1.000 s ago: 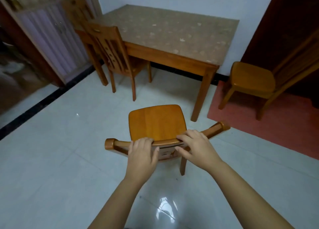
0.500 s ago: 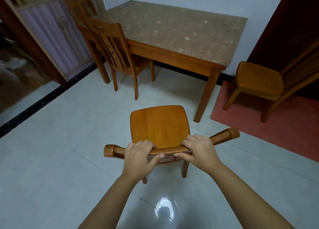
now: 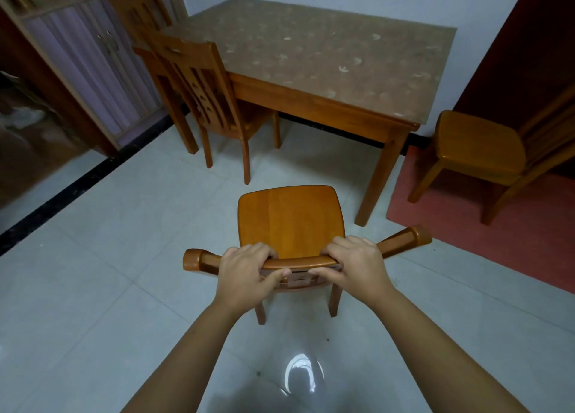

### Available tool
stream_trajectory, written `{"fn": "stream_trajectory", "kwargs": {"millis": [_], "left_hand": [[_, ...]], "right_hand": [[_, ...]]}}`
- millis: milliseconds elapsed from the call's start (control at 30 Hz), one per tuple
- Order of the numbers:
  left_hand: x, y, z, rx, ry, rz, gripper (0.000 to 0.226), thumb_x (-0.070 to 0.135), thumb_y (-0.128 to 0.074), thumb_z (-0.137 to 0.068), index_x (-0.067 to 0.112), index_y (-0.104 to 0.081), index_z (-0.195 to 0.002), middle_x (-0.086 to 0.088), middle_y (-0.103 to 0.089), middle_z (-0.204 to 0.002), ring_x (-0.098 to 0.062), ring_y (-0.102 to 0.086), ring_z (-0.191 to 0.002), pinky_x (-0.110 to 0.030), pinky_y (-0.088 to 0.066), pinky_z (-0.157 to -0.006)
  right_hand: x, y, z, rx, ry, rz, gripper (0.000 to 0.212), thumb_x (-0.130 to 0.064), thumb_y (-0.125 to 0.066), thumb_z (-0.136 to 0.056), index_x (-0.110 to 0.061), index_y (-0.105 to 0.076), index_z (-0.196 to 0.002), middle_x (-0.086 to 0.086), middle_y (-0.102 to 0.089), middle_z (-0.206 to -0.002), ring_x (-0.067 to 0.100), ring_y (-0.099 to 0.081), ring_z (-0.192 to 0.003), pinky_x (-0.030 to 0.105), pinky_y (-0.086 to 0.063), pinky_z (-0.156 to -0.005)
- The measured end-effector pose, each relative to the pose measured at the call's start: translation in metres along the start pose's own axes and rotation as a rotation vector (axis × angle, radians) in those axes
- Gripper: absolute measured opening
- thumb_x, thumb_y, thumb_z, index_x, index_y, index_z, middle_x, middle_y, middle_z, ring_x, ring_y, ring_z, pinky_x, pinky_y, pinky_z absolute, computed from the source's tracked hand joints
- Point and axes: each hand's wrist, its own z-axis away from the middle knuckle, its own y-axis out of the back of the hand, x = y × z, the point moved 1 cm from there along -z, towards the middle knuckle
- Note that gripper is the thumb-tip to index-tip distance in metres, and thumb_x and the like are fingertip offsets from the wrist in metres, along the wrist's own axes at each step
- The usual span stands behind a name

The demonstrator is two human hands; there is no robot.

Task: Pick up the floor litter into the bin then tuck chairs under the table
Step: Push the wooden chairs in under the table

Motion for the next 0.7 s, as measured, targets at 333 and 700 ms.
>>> {"fn": "stream_trajectory", "kwargs": {"millis": [333, 700], "left_hand": [[-0.058, 0.002, -0.082, -0.066, -0.022, 0.009, 0.053, 0.07, -0.029, -0.077, 0.026, -0.058, -0.08, 0.018, -0.048, -0.073, -0.004, -0.044, -0.068, -0.028, -0.028, -0.067], [-0.144, 0.005, -0.188, -0.172, -0.119, 0.046, 0.045, 0.065, -0.038, -0.077, 0.026, -0.059, -0.086, 0.017, -0.049, -0.078, -0.005, -0.045, -0.071, -0.026, -0.028, -0.07]], "right_hand": [[0.016, -0.029, -0.083, 0.006, -0.047, 0.015, 0.046, -0.063, -0.043, -0.079, -0.023, -0.065, -0.078, -0.007, -0.062, -0.07, 0.014, -0.057, -0.064, 0.028, -0.042, -0.059], [0.02, -0.067, -0.188, 0.021, -0.177, 0.104, 0.049, -0.065, -0.04, -0.077, -0.022, -0.064, -0.075, -0.007, -0.059, -0.067, 0.014, -0.055, -0.061, 0.024, -0.033, -0.057]]}}
